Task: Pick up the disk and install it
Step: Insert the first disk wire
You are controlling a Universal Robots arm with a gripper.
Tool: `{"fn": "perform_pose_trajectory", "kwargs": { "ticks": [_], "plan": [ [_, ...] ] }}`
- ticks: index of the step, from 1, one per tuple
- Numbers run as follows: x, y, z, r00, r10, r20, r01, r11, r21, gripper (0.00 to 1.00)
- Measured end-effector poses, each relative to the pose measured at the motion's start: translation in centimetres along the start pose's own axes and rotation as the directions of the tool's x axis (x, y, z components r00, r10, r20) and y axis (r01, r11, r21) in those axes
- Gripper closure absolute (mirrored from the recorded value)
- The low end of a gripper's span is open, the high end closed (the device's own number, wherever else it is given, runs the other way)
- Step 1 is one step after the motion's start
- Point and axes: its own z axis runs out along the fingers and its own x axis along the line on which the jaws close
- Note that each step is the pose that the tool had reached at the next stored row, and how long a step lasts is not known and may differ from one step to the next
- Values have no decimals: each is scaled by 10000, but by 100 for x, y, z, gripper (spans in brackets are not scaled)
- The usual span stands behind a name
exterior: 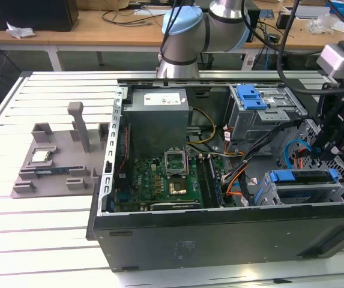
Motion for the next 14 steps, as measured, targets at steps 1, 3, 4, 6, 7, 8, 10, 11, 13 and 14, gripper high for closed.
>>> {"fn": "perform_pose_trajectory", "kwargs": {
  "ticks": [1, 3, 4, 6, 7, 8, 10, 11, 13, 14],
  "plan": [
    [0, 12, 0, 10000, -1, -3, 1, 10000, 1, 64],
    [0, 29, 11, 10000, -2, -2, 2, 10000, 1, 64],
    [0, 36, 16, 10000, -2, -1, 2, 10000, 0, 64],
    [0, 40, 19, 10000, -3, -4, 3, 10000, 1, 64],
    [0, 40, 19, 10000, -3, -5, 3, 10000, 1, 64],
    [0, 40, 20, 10000, -3, -5, 3, 10000, 0, 64],
    [0, 40, 20, 10000, -3, -5, 3, 10000, 1, 64],
    [0, 40, 21, 10000, -3, -5, 3, 10000, 1, 64],
    [0, 40, 22, 10000, -2, -4, 2, 10000, 0, 72],
    [0, 40, 22, 10000, -2, -4, 2, 10000, 1, 72]
  ]
}}
